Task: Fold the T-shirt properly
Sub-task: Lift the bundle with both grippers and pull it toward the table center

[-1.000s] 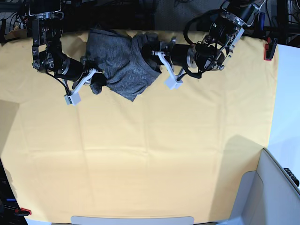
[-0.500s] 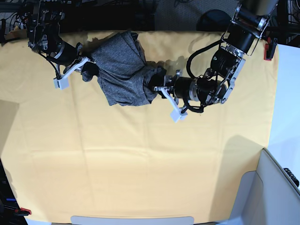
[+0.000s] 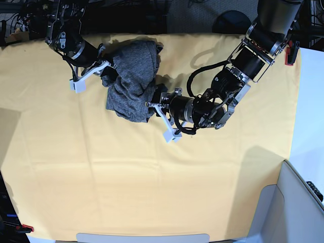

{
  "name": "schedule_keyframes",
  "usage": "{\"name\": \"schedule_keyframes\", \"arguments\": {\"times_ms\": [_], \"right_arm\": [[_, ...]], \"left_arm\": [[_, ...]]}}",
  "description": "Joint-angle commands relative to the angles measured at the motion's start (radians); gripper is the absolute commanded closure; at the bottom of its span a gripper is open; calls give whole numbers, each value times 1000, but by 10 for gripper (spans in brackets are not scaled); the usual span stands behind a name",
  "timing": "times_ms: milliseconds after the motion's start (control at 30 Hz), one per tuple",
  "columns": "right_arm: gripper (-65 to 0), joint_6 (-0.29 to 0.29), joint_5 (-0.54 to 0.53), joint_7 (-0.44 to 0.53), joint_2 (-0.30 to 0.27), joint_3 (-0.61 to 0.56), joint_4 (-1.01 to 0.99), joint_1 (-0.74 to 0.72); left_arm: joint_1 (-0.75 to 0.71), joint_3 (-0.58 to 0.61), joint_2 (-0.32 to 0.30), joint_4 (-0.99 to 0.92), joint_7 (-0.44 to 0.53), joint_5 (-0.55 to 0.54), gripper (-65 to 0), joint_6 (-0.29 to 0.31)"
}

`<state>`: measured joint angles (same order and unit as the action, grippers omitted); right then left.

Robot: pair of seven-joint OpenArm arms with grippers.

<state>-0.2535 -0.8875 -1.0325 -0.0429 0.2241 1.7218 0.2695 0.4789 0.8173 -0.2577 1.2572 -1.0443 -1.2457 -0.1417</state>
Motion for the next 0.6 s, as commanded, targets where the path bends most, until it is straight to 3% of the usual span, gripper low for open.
{"name": "schedule_keyframes", "arguments": {"times_ms": [0,567], "right_arm": [[-11,-11,-23,-6,11,-2,14,-5],[-13,-11,-25,-6,21,-2,17,7]], "left_arm": [[39,4,8,-1,19,-13,-4,-11],[119,4,14,-46,25,-13,-23,-11]]}}
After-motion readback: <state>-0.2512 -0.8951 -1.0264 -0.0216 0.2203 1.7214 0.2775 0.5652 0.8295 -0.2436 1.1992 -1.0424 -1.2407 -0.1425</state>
